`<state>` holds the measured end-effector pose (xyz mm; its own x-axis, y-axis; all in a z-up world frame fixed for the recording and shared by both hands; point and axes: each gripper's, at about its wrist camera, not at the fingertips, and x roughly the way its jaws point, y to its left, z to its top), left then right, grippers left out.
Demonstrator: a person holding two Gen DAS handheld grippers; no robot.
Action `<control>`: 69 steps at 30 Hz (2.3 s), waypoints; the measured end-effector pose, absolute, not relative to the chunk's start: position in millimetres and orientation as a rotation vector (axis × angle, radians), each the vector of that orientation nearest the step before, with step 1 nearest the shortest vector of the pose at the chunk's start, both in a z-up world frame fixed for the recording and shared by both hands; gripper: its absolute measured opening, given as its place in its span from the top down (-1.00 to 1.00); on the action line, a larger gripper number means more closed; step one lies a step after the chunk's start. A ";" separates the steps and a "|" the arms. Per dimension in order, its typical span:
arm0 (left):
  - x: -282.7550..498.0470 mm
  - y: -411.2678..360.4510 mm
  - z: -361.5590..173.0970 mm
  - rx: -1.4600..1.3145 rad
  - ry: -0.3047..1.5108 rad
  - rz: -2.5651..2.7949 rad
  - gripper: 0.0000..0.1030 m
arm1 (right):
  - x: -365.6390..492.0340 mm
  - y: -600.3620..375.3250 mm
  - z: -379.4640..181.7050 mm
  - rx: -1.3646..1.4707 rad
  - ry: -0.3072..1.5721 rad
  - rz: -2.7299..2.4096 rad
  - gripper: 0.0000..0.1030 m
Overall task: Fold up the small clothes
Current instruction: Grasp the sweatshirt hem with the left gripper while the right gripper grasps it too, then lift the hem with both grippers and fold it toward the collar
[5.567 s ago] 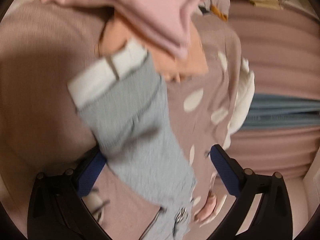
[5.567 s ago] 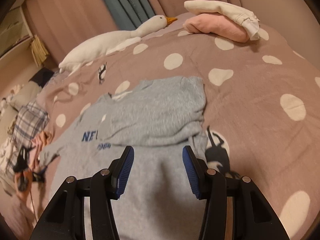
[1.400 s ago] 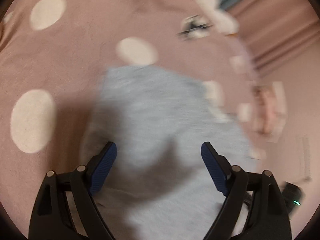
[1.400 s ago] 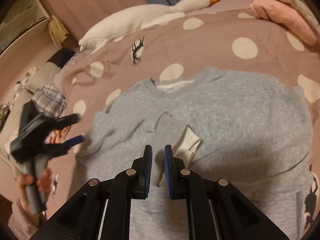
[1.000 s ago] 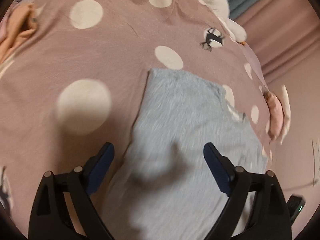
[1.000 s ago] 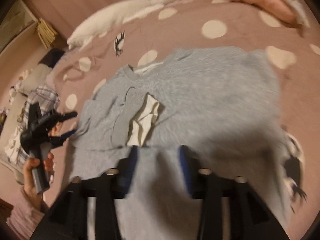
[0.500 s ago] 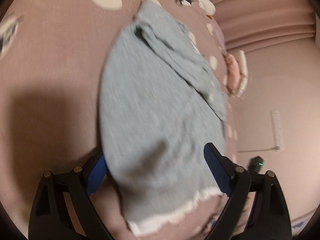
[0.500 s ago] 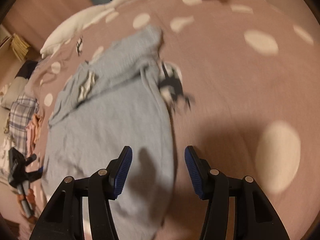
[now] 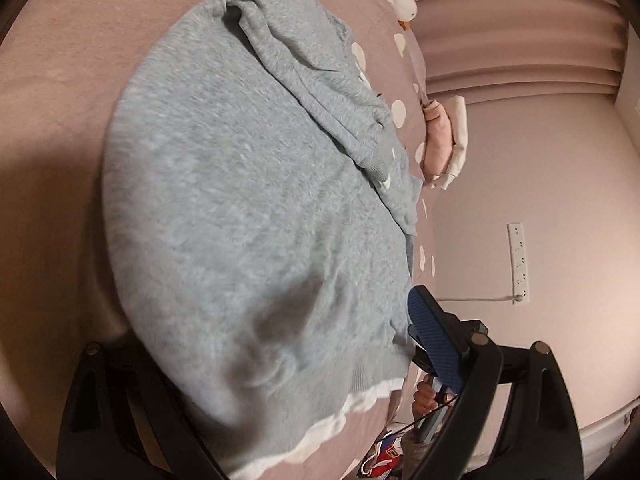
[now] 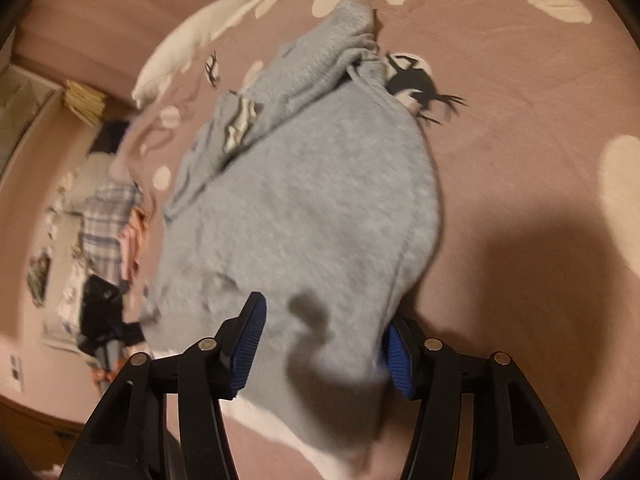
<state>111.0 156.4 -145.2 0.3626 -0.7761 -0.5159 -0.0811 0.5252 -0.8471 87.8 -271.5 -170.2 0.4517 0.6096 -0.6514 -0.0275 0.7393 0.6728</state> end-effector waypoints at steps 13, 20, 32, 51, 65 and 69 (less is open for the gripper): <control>87.6 191.5 -166.6 -0.996 1.202 -0.443 0.71 | 75.5 -285.3 -177.9 0.729 1.039 0.501 0.02; 83.0 185.0 -150.6 -0.993 1.149 -0.499 0.80 | 81.6 -279.1 -177.4 0.721 1.004 0.481 0.73; 48.9 181.9 -105.3 -1.002 0.857 -0.788 0.83 | 49.5 -273.9 -124.4 0.678 0.772 0.700 0.84; -15.1 190.5 -60.2 -0.955 0.883 -0.800 0.85 | 8.6 -295.9 -103.4 0.706 0.775 0.770 0.84; 155.7 202.2 -63.7 -1.188 0.982 -0.581 0.84 | 141.8 -315.7 -110.3 1.097 0.752 0.717 0.84; 210.9 200.5 -87.1 -1.201 1.035 -0.472 0.78 | 190.4 -317.5 -137.8 1.180 0.801 0.587 0.84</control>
